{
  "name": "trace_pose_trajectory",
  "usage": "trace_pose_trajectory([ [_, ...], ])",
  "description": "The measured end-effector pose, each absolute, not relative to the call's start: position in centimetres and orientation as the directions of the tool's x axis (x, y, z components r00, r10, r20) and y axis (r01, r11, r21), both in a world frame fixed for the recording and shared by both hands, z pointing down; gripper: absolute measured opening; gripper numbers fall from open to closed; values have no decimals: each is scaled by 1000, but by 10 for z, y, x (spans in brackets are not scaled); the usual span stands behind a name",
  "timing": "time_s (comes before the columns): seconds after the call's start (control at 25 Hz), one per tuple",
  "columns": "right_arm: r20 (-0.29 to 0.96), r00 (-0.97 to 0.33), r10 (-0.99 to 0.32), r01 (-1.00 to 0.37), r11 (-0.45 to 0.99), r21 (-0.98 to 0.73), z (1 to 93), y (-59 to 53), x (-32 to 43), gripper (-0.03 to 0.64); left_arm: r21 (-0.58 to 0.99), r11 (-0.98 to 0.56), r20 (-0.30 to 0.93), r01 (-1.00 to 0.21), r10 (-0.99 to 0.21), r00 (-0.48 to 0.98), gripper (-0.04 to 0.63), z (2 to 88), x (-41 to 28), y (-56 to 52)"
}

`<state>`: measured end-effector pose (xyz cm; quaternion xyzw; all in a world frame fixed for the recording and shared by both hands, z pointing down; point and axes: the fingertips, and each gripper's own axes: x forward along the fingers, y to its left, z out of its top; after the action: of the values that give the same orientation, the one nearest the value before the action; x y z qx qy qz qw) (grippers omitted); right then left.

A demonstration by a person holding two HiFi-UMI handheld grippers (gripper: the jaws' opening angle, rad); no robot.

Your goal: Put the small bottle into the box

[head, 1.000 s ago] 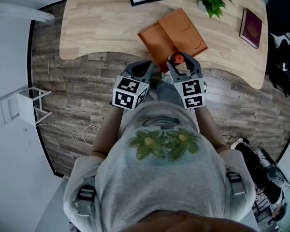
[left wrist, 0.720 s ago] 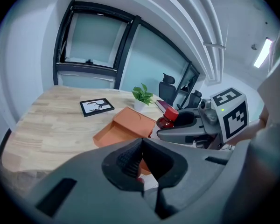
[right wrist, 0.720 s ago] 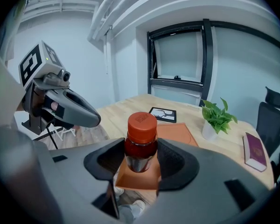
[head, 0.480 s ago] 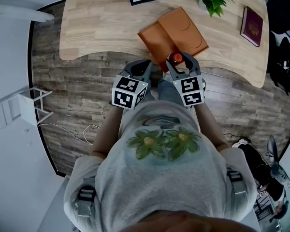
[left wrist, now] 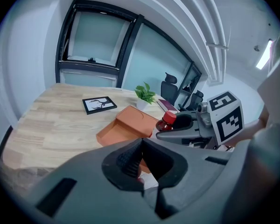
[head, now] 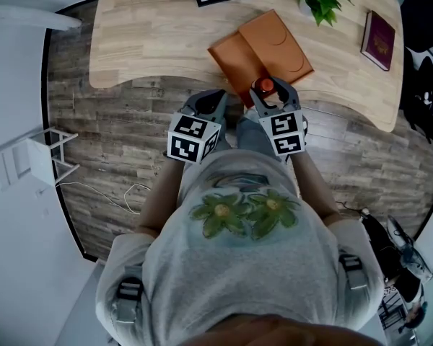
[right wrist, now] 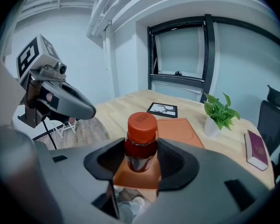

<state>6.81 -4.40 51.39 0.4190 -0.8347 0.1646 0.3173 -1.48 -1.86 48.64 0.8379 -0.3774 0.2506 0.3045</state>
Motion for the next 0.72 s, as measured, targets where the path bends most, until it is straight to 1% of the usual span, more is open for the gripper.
trace_pose_trajectory([
  [0.72, 696, -426, -578, -807, 591, -4, 532, -43, 67, 218, 325, -523, 653, -788, -479, 587, 8, 489, -20, -21],
])
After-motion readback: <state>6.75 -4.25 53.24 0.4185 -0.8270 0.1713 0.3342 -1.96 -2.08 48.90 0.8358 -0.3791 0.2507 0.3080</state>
